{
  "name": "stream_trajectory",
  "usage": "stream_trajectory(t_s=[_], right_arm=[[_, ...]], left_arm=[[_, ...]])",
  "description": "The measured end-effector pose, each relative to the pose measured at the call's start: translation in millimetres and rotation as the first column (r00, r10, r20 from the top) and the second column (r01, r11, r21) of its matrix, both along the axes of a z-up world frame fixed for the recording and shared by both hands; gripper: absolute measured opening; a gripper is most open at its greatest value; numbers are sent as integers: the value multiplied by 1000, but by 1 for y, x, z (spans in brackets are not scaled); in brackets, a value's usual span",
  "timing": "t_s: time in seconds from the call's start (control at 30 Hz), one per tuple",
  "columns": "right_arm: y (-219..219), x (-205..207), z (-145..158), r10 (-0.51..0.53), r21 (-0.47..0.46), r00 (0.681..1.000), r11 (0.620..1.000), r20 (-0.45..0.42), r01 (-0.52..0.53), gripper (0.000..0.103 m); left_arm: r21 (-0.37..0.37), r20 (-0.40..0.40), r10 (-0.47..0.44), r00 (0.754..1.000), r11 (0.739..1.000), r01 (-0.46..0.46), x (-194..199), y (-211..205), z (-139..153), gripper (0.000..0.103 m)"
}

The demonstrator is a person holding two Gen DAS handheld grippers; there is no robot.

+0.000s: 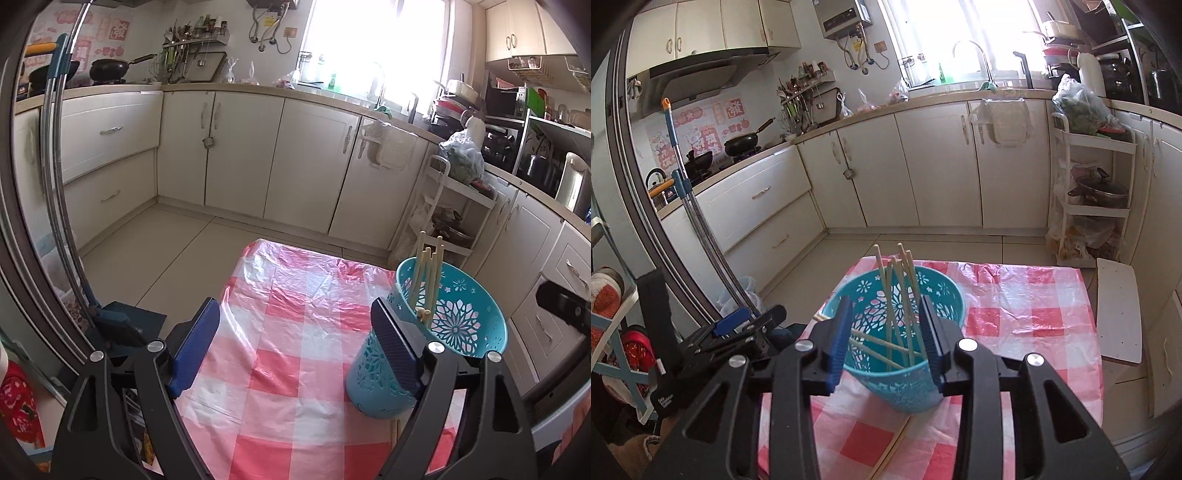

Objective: Organize utensils
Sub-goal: 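Lower both tools back toward the last chopsticks beside the basket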

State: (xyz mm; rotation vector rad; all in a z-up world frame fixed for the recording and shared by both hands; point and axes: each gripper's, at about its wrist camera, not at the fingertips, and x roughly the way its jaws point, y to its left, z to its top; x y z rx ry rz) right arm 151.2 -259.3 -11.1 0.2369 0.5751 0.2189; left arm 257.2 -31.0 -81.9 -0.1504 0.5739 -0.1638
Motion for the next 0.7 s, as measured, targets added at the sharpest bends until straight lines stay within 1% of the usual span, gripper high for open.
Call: stream_trajectory(t_s=[0.13, 0.2, 0.37, 0.57, 0.7], right_arm=[[2, -22, -14, -25, -5, 1000, 1000, -10, 25, 37], [4, -27, -26, -30, -4, 999, 1000, -35, 30, 37], [9, -29, -67, -48, -2, 990, 999, -132, 48, 37], [18, -25, -122, -75, -32, 963, 997, -258, 69, 37], [21, -21, -145, -83, -58, 945, 996, -317, 68, 35]], left_arm=[[8, 0, 4, 1000, 1000, -4, -1, 1, 0, 81], [12, -1, 6, 1000, 1000, -6, 0, 1, -1, 81], [29, 0, 8, 1000, 1000, -8, -1, 1, -4, 82], [47, -3, 9, 1000, 999, -9, -3, 3, -7, 82], [50, -6, 11, 1000, 999, -11, -6, 8, -7, 82]])
